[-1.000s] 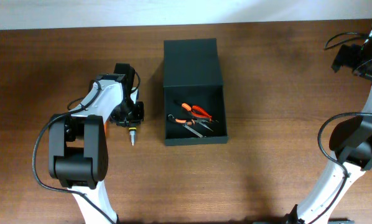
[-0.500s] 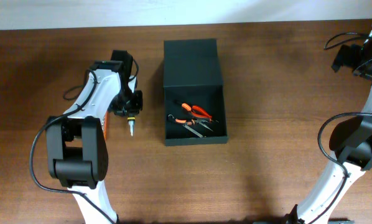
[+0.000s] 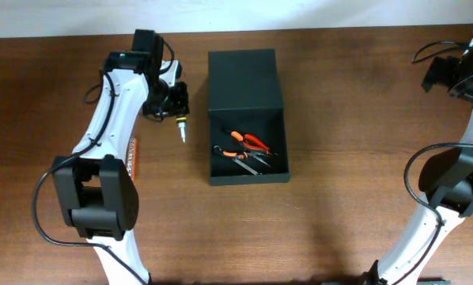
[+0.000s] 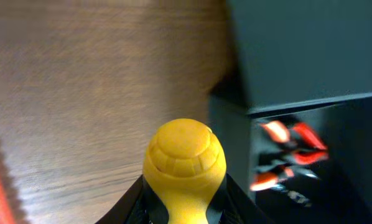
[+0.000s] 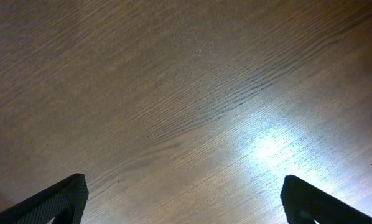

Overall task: Pack container
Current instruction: 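Lift the screwdriver and carry it right over the green box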

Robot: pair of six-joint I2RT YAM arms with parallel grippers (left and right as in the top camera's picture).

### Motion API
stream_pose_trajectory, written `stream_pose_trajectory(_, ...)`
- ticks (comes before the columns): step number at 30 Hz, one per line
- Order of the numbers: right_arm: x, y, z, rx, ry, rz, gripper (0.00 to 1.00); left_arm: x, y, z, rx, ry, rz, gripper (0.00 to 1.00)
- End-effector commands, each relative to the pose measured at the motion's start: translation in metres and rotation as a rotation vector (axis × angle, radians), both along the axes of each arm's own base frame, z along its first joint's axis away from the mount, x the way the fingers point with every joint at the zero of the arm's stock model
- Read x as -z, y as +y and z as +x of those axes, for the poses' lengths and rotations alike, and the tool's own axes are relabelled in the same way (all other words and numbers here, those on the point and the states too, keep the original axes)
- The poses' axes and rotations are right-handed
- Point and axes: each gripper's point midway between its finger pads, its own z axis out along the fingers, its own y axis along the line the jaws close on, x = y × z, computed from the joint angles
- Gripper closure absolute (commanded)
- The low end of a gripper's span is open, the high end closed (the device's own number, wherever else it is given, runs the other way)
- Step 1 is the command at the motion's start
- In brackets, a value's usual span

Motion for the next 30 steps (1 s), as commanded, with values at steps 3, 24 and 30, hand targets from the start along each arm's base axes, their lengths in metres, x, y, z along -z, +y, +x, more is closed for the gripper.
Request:
stream_pose_trajectory(3,-0.010,-0.004,-0.005,0.005,-0.013,-0.023,0.01,-0.022,-0.052,0.002,0.107,-0.048,-0.071,0.85)
stream_pose_trajectory(24,-0.010,-0.004,-0.005,0.005,-0.013,-0.023,0.01,-0.033,-0.151,-0.027,0.430,-0.188,0.116,0.79)
stream_pose_trajectory(30,-0.010,-0.004,-0.005,0.005,-0.013,-0.023,0.01,-0.010,-0.155,-0.027,0.440,-0.140,0.113,0.79)
